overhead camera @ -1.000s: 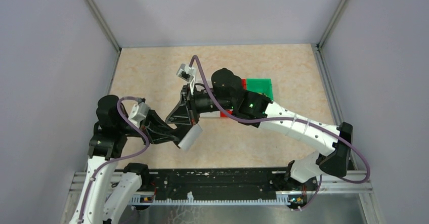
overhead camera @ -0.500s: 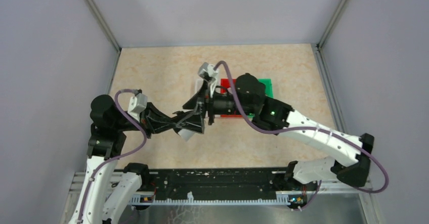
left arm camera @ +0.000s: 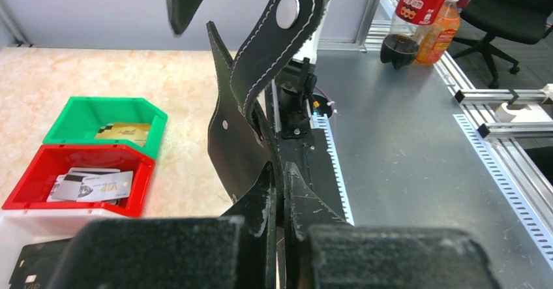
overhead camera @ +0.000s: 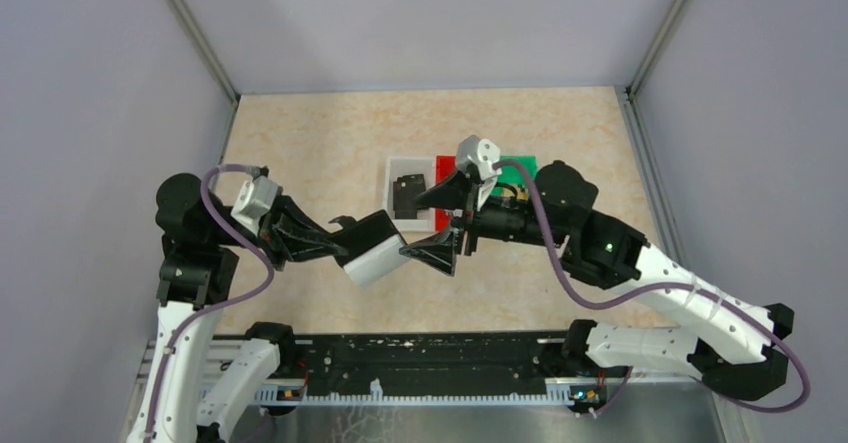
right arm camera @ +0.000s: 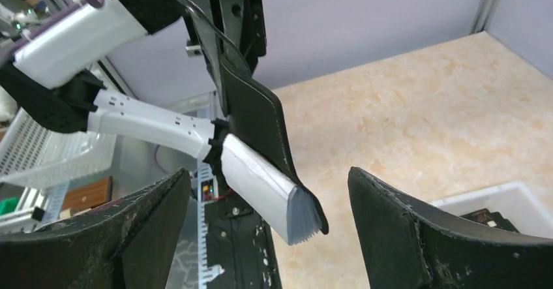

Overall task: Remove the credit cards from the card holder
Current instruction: Open the card holder.

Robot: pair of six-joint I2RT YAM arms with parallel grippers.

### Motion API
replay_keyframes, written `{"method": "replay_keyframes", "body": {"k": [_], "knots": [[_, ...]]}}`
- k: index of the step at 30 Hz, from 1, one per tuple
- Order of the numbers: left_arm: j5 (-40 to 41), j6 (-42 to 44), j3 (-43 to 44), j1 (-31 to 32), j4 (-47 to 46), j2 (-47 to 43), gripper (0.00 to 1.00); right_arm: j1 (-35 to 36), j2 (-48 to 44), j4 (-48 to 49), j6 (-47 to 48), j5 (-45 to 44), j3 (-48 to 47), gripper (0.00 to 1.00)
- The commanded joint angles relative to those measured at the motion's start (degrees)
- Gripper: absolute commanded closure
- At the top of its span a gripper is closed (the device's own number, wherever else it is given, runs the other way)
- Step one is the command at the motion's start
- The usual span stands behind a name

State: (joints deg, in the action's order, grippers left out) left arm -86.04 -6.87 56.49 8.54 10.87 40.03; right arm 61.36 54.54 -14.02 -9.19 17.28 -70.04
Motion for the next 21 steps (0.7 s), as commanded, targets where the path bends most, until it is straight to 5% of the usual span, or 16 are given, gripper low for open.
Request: {"method": "replay_keyframes", "body": {"k": [1,7,16,17,19,21], "knots": [[-4.0,-1.9,2.6,0.1,-2.1,0.6,1.0,-0.4,4.3,-0.6,3.6,4.6,-1.2,0.12],[-4.5,-2.3,3.5,0.1,-2.2,0.6,1.0,-0.4,11.7,2.4,1.2,13.2,-5.2,0.26],[-6.3,-2.2,3.7,0.1,-1.9,0.5,1.0,-0.4,13.6,12.0,-6.2,19.2,-2.5,0.82],[-6.6,-2.2,3.6,0.1,-1.8,0.6,1.0,-0.4,13.2,12.1,-6.2,19.2,-2.3,0.81],[-6.9,-2.2,3.7,0.1,-1.7,0.6,1.0,-0.5,12.5,9.5,-4.3,18.0,-2.8,0.61],[-6.8,-2.1,3.7,0.1,-1.6,0.5,1.0,-0.5,11.4,8.0,-3.0,17.1,-2.7,0.66]]}}
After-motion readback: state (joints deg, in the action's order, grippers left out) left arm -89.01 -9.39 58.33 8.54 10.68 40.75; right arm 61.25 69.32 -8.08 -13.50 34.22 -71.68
